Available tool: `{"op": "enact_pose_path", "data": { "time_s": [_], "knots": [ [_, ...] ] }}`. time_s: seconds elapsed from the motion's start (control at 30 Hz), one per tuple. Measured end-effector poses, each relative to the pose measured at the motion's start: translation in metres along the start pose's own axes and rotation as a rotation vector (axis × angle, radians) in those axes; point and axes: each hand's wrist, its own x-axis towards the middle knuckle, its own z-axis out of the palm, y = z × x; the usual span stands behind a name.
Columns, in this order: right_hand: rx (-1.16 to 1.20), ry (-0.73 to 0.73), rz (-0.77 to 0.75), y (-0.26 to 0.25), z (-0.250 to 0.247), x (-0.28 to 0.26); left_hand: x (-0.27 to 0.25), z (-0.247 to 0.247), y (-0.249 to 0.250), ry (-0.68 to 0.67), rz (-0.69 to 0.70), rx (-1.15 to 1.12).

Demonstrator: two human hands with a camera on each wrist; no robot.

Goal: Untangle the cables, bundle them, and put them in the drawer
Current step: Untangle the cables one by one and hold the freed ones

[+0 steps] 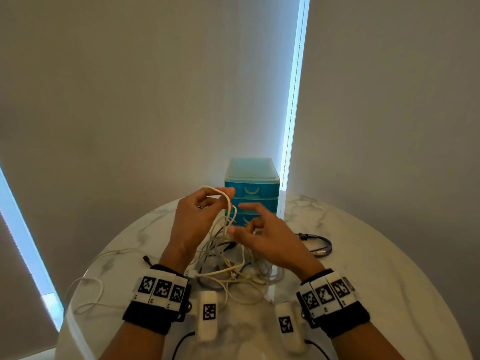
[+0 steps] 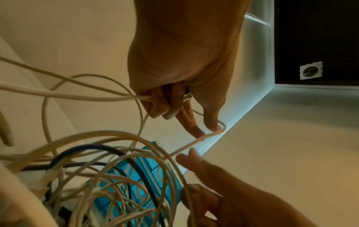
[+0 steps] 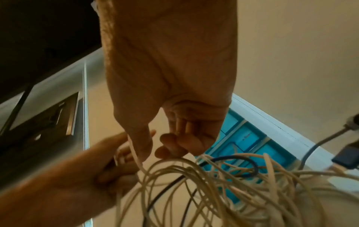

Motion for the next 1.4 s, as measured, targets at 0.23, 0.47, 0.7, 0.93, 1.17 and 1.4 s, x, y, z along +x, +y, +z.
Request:
{"op": "enact_pose_path", "data": {
  "time_s": [0.23,0.47,0.7,0.93,1.17,1.4],
  "knots": [
    [0.245,-0.038,0.116,-0.017,0.007,0.027,0.008,-0.01,0.002,0.247,0.153,0.19],
    [0.639,0.321,0.232,-0.032,0.002,0.038,0.01,-0.022,0.005,0.266,0.199,0.178],
    [0.892,0.914,-0.11,-0.071,-0.042,0.039,0.021,-0.031,-0.026,0.147,0.036,0.64],
    [0.645,0.447,-0.211,-0.125,-0.028,0.096,0.015,-0.011,-0.027,-0.2,0.045,0.654],
    [-0.241,-0.321,-0.399,-0.115,0.033,0.067,0.011,-0.035,-0.039,-0.097,-0.156,0.235],
    [0.136,0.134,-0.144,-0.035,0.004,0.048,0.015,-0.028,-0.019,-0.027,-0.156,0.192]
  ]
}}
